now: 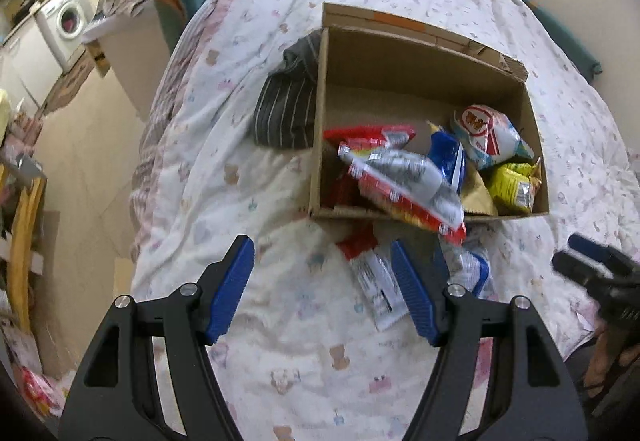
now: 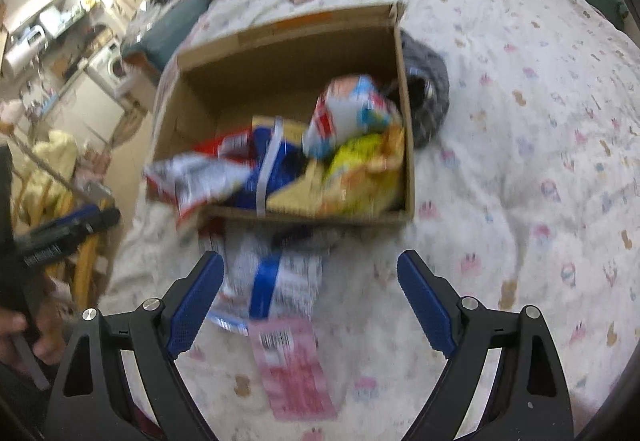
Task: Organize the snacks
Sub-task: 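Grasp the pink packet from the bed with the right gripper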
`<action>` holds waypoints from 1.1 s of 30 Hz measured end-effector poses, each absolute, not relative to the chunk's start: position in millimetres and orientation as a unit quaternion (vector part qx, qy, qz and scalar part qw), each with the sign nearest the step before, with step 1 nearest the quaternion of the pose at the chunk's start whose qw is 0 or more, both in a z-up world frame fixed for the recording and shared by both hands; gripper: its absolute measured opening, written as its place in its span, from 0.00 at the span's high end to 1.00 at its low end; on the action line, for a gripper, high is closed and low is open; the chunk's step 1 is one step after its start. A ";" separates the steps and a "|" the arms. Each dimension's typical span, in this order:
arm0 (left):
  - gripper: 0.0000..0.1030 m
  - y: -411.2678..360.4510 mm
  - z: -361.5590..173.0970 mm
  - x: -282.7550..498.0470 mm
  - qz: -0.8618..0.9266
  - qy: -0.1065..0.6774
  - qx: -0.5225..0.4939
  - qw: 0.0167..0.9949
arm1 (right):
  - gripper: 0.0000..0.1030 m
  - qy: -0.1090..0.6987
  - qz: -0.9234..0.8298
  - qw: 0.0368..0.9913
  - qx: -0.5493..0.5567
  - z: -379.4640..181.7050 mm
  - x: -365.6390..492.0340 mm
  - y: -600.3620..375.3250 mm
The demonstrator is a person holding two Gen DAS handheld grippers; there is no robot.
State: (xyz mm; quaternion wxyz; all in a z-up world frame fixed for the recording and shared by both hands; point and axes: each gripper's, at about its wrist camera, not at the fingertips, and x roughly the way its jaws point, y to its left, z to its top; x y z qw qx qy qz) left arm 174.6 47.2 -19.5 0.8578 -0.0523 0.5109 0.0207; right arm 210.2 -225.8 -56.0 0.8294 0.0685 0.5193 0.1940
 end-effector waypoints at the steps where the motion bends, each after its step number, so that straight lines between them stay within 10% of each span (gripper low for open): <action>1: 0.34 48.7 -21.3 170.8 0.023 0.513 -0.058 0.856 | 0.12 0.528 0.196 0.824 0.062 -61.3 206.2 -223.6; 19: 0.34 57.5 -42.6 145.1 0.040 0.535 -0.106 0.837 | 0.12 0.670 0.224 0.703 -0.083 -150.3 173.8 -150.8; 33: 0.34 49.9 -69.7 155.5 0.064 0.564 -0.117 0.815 | 0.56 0.651 0.234 0.720 -0.052 -137.5 166.6 -183.8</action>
